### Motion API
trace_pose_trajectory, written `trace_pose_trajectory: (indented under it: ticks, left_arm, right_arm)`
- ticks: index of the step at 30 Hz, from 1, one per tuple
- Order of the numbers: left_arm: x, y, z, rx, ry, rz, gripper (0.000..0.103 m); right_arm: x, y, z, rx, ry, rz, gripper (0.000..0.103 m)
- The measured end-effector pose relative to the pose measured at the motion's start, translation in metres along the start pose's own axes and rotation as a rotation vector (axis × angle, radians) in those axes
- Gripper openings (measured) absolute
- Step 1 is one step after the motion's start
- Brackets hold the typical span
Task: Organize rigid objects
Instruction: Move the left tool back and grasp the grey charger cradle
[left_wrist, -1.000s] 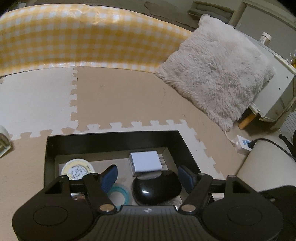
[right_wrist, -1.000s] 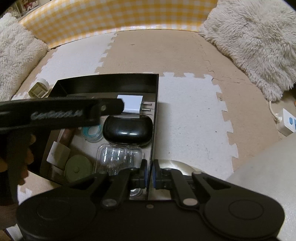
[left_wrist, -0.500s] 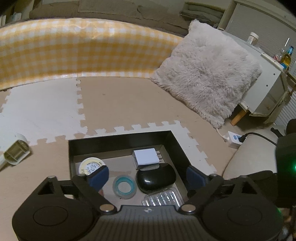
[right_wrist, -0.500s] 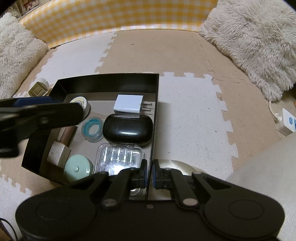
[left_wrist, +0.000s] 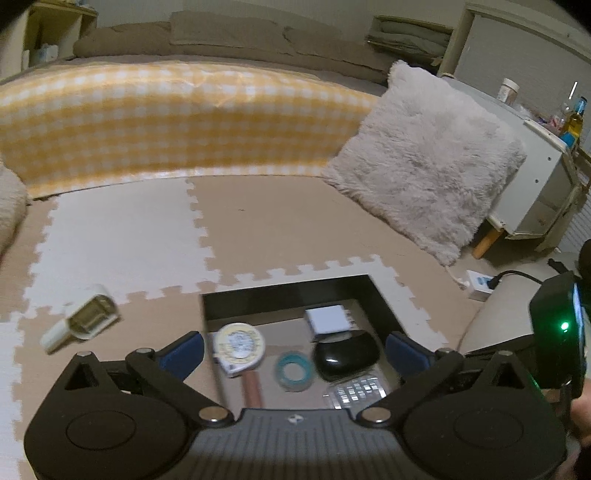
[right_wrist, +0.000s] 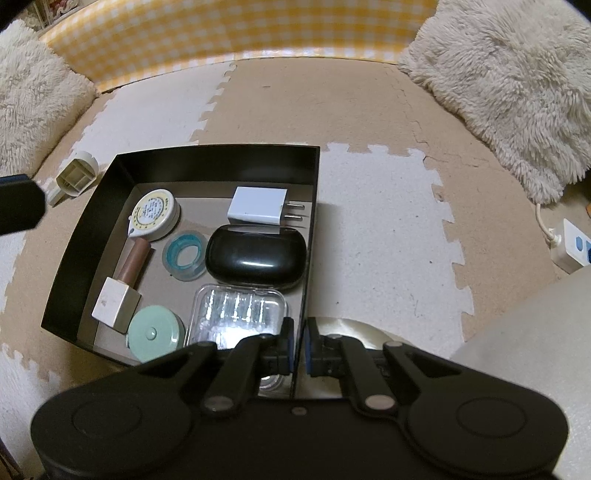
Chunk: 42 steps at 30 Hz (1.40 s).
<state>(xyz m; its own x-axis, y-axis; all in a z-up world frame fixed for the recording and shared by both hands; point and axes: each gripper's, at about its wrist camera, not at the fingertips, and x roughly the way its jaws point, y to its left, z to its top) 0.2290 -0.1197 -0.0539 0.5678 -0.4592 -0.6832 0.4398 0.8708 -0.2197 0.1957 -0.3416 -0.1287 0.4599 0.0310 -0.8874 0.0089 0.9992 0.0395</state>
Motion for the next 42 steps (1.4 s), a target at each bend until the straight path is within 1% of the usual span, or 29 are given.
trace_pose_trajectory:
  ticks: [5,13,16,18,21,24,26,28,35,39,42]
  left_arm:
    - [-0.005,0.025,-0.002,-0.031,-0.011,0.048,0.103]
    - [-0.004,0.072,-0.005,-0.121,-0.035,0.134,0.103]
    - [-0.002,0.098,-0.009,-0.174,-0.059,0.117,0.103]
    - [0.001,0.112,-0.011,-0.209,-0.064,0.123,0.103]
    - [0.011,0.13,-0.014,-0.218,-0.065,0.137,0.102]
    - [0.022,0.142,-0.016,-0.219,-0.068,0.107,0.102]
    - [0.033,0.145,-0.016,-0.195,-0.062,0.088,0.102]
    - [0.043,0.147,-0.017,-0.166,-0.063,0.084,0.102]
    - [0.065,0.163,-0.014,-0.139,-0.1,0.1,0.102]
    - [0.076,0.175,-0.011,-0.154,-0.119,0.107,0.102]
    - [0.083,0.18,-0.009,-0.171,-0.126,0.14,0.102]
  right_arm:
    - [0.0,0.001,0.0,-0.004,0.002,-0.005,0.006]
    - [0.0,0.003,-0.001,-0.012,0.006,-0.011,0.006]
    - [0.0,0.004,-0.001,-0.017,0.008,-0.015,0.006]
    - [0.0,0.004,-0.001,-0.02,0.01,-0.018,0.006]
    - [0.0,0.005,-0.001,-0.021,0.011,-0.02,0.006]
    - [0.0,0.005,-0.001,-0.024,0.011,-0.022,0.006]
    - [0.0,0.005,-0.001,-0.025,0.01,-0.024,0.006]
    - [0.0,0.006,-0.001,-0.031,0.01,-0.029,0.006]
    - [0.0,0.007,-0.002,-0.039,0.007,-0.031,0.006]
    - [0.0,0.008,-0.002,-0.047,0.006,-0.036,0.006]
    - [0.001,0.008,-0.002,-0.051,0.006,-0.038,0.006]
